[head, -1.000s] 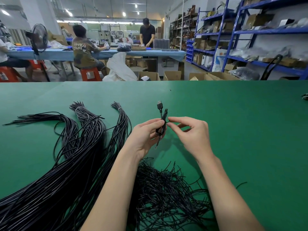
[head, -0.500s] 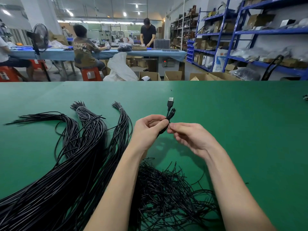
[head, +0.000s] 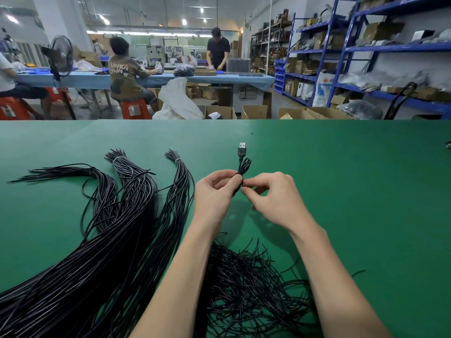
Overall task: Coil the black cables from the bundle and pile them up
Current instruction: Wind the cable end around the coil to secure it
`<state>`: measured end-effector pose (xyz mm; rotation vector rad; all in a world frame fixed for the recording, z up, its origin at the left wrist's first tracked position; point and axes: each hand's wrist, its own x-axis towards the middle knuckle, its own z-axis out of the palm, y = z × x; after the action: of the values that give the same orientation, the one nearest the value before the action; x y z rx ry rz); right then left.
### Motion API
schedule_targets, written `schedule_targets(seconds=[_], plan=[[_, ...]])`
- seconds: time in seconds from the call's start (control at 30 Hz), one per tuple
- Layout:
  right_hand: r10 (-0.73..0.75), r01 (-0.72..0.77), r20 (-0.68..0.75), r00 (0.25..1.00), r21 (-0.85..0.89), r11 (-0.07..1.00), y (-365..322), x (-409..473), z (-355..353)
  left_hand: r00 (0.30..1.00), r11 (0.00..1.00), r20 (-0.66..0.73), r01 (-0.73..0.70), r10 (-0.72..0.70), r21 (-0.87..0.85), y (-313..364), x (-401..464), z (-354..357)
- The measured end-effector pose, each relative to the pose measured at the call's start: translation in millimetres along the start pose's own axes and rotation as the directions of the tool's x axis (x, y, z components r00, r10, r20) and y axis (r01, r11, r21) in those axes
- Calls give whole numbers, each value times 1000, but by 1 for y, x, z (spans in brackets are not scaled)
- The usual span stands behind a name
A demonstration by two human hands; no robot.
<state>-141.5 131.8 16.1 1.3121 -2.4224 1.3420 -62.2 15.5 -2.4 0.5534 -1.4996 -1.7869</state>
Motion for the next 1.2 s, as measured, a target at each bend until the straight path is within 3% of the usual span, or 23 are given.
schedule_targets(seconds=[0.13, 0.3, 0.7, 0.87, 1.2], plan=[[83, -86, 93, 992, 31, 996, 1, 3, 3, 998, 996, -42, 45, -49, -78, -1, -1, -2], [361, -318, 5, 933, 482, 816, 6, 5, 9, 991, 977, 0, 135, -137, -163, 0, -1, -2], [508, -427, 111, 854, 707, 564, 17, 3, 17, 975, 976, 59, 216, -215, -16, -4, -1, -4], [610, -496, 65, 789, 654, 571, 40, 21, 16, 967, 966, -11, 255, -256, -52, -3, 2, -5], [716, -670, -130, 686, 270, 691, 97, 87, 18, 961, 959, 10, 277, -277, -61, -6, 7, -16]])
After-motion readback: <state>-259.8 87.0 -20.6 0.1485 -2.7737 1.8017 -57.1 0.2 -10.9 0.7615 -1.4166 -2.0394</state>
